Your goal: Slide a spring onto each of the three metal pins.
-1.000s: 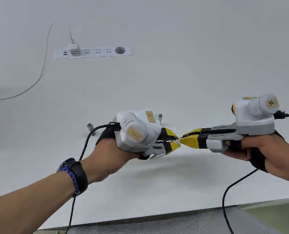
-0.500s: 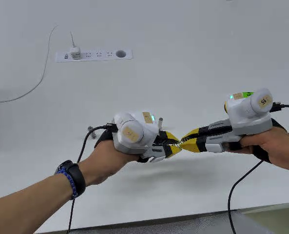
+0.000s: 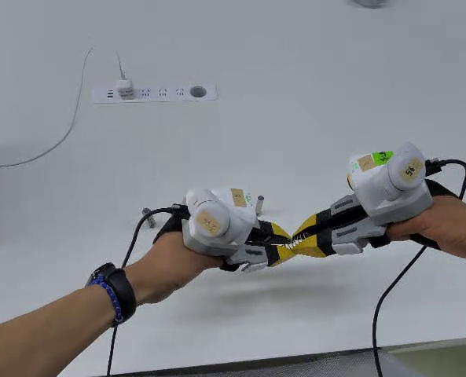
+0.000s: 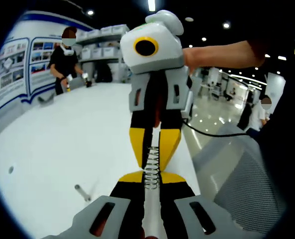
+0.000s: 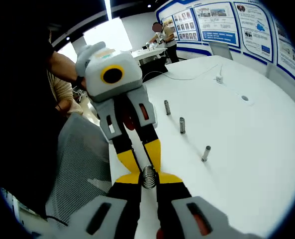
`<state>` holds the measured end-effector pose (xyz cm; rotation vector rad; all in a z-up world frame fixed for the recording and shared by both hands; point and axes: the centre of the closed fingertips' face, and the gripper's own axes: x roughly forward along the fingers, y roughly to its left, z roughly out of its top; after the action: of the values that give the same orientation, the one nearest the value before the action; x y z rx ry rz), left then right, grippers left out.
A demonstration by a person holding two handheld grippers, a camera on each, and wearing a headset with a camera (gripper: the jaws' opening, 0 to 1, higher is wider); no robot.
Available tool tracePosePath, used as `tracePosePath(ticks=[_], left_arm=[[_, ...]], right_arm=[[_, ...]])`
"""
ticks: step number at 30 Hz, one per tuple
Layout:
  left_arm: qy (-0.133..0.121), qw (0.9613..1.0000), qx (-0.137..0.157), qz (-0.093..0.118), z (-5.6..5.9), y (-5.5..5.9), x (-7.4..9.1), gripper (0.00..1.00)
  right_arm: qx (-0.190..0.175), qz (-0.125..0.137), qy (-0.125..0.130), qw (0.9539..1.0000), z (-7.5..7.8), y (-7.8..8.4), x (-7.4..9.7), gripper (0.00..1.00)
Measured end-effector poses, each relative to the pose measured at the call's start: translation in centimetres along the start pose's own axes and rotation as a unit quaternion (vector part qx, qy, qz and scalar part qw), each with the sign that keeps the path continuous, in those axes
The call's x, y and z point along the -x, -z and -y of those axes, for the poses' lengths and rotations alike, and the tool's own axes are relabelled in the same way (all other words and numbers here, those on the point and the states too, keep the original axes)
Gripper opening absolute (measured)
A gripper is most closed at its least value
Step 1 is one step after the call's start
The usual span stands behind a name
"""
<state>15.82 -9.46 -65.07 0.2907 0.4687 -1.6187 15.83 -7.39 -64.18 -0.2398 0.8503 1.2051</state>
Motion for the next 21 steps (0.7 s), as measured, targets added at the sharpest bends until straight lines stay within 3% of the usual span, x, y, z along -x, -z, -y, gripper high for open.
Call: tracePosePath(ticks=[8,21], left_arm=[[0.004,1.0,0.005,0.005,0.26,0.12,-0.23,0.1],[-0.008,0.9998,0.016,0.01,-0.27,0.29,-0.05,0.12]], right_arm=[[0.035,-0.034,-0.003,0.9988,-0.33,0.48,-0.15,0.12],[0.027,-0.028,0.003,0.9993,0.08,0.2,-0.28,0.12]])
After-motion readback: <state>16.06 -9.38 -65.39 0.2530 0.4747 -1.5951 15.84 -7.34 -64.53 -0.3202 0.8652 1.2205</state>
